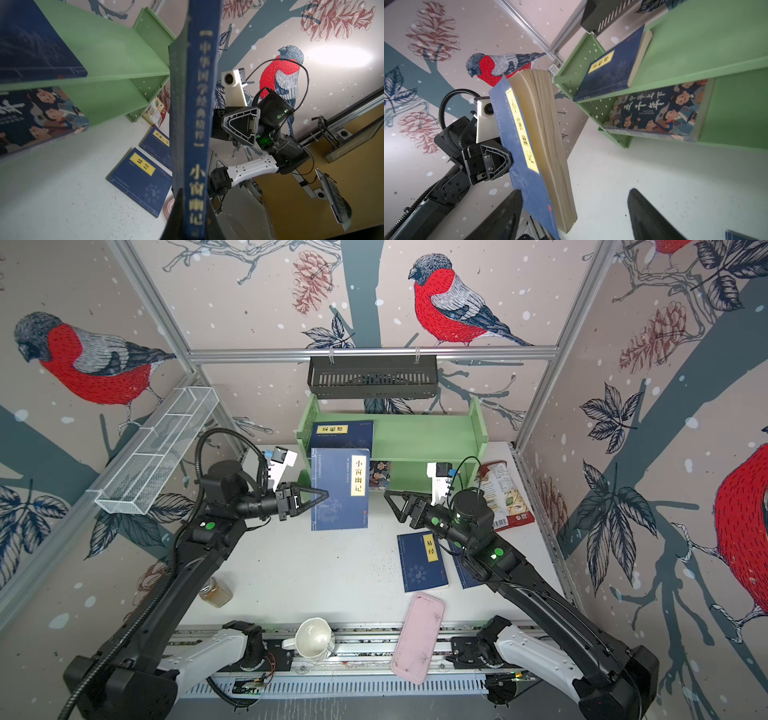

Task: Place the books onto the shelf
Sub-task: 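Raise the upright book toward the shelf with the left gripper while the right gripper follows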

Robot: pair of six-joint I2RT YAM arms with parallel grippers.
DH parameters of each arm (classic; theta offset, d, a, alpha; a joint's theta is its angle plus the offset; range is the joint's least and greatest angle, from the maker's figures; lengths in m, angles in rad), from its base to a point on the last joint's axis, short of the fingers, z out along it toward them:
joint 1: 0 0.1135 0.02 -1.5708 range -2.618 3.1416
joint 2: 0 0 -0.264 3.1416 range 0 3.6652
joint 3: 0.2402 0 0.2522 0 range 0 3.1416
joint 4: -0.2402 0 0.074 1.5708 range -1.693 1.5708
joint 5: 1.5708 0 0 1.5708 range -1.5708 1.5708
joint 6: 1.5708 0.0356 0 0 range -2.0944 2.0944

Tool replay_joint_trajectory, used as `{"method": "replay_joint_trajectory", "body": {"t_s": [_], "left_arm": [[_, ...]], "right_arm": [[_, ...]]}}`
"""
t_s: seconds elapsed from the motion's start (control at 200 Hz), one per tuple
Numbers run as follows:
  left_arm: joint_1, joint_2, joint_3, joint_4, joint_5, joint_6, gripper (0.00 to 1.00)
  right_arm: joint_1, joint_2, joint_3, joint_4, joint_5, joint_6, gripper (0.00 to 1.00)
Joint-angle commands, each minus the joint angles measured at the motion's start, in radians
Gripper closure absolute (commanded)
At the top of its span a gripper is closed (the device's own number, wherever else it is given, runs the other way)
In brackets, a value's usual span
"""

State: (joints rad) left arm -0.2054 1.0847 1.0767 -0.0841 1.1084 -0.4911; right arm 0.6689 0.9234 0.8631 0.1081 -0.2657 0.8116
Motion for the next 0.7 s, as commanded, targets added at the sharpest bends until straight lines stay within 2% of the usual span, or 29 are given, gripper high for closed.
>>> {"method": "replay_joint_trajectory", "body": {"t_s": [0.0, 0.105, 0.29, 0.405, 0.525, 0.695], "left_arm": [[0.0, 0.035, 0.068, 0.146, -0.055, -0.106, 1.0], [0.009, 0.071, 0.14, 0.289, -0.104, -0.255, 1.0], [0.045, 0.133, 0.227, 0.43, -0.232, -0.472, 1.0], [0.059, 0.158, 0.195, 0.56, -0.264, -0.646, 1.0], [0.06, 0.183, 0.146, 0.742, -0.245, -0.818, 1.0], [0.06, 0.194, 0.086, 0.832, -0.259, -0.919, 1.0]], "right_arm": [[0.0, -0.008, -0.004, 0.164, -0.02, 0.064, 0.18], [0.014, -0.002, -0.015, 0.295, -0.053, 0.124, 0.17], [0.092, 0.045, 0.001, 0.389, -0.028, 0.158, 0.14], [0.155, 0.107, 0.012, 0.471, -0.003, 0.159, 0.14], [0.19, 0.186, 0.051, 0.542, 0.008, 0.164, 0.14], [0.209, 0.295, 0.133, 0.585, 0.009, 0.167, 0.13]]}}
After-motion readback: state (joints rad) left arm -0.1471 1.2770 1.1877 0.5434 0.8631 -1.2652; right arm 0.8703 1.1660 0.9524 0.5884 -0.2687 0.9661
